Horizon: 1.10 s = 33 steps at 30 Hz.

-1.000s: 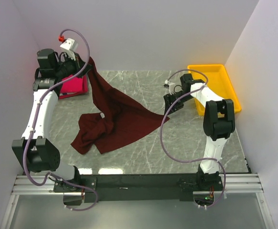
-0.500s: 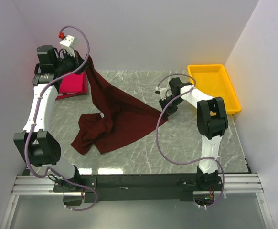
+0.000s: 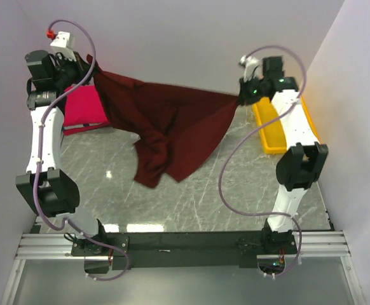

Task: Fold and stack the t-shirts
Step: Flatten the tshirt out

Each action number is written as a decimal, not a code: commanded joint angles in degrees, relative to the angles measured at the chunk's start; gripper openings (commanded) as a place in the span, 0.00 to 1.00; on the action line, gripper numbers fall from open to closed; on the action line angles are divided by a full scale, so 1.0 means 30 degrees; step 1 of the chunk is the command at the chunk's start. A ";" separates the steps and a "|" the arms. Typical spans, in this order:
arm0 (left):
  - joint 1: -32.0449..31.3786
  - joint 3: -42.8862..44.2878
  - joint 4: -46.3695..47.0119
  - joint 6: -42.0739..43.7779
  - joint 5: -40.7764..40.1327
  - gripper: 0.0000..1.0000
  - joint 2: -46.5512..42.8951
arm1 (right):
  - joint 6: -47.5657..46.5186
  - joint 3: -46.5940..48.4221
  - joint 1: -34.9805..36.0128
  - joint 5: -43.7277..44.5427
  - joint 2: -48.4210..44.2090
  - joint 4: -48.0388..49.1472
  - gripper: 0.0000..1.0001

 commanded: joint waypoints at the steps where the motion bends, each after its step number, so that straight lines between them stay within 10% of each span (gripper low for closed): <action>1: 0.0608 0.0555 0.2945 -0.1399 -0.0777 0.01 -0.1270 | 0.0409 0.2398 -0.0252 0.1595 -0.2610 0.0253 0.00; 11: 0.2395 -0.1611 0.6143 -0.4333 -0.2185 0.01 -0.5313 | 0.1083 0.0796 -0.0281 0.4937 -0.8554 0.3709 0.00; 33: 0.2515 -0.4840 0.2838 0.0409 -0.9152 0.01 -1.8675 | -0.1667 -0.5305 -0.0281 1.0591 -2.3262 1.1382 0.00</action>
